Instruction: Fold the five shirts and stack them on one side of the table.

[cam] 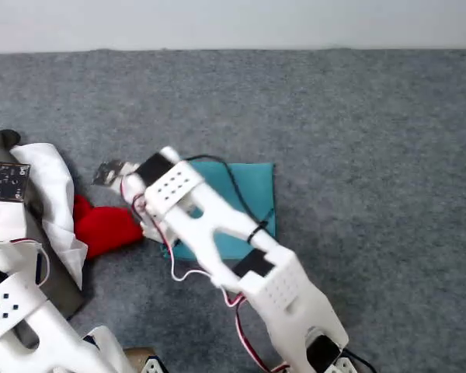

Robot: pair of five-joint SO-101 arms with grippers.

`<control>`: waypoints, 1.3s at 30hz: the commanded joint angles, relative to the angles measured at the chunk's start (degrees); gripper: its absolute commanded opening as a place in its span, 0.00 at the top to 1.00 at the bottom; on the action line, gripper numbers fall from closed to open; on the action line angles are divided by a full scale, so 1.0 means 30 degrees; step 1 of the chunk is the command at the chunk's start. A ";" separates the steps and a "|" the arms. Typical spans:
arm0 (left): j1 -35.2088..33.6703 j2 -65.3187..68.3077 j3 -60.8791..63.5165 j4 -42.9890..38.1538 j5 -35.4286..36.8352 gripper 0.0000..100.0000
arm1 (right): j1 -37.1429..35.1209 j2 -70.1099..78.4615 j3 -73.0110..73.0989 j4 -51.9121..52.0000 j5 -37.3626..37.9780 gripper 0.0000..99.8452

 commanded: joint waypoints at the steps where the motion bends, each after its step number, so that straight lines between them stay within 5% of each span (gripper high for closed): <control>1: 0.0059 -0.0264 -0.0044 -0.0264 -0.0088 0.98 | -0.0425 0.0396 -0.0410 -0.2183 -0.0205 0.99; 7: 0.0000 -0.0264 -0.0044 -0.0264 -0.0088 0.98 | -0.0396 0.0454 -0.3634 -0.2154 -0.0264 0.99; 17: 0.0000 -0.0264 -0.0015 -0.0322 -0.0088 0.98 | 0.0308 0.0073 -0.8850 0.3355 -0.0762 0.99; 24: 0.0000 -0.0264 -0.0044 -0.0264 -0.0088 0.98 | 0.2271 -0.4381 -0.2960 0.3355 -0.1729 0.99; 39: 0.0000 -0.0381 -0.0044 -0.0264 0.1114 0.98 | 0.6960 -1.4051 1.0696 0.3209 -0.8938 0.97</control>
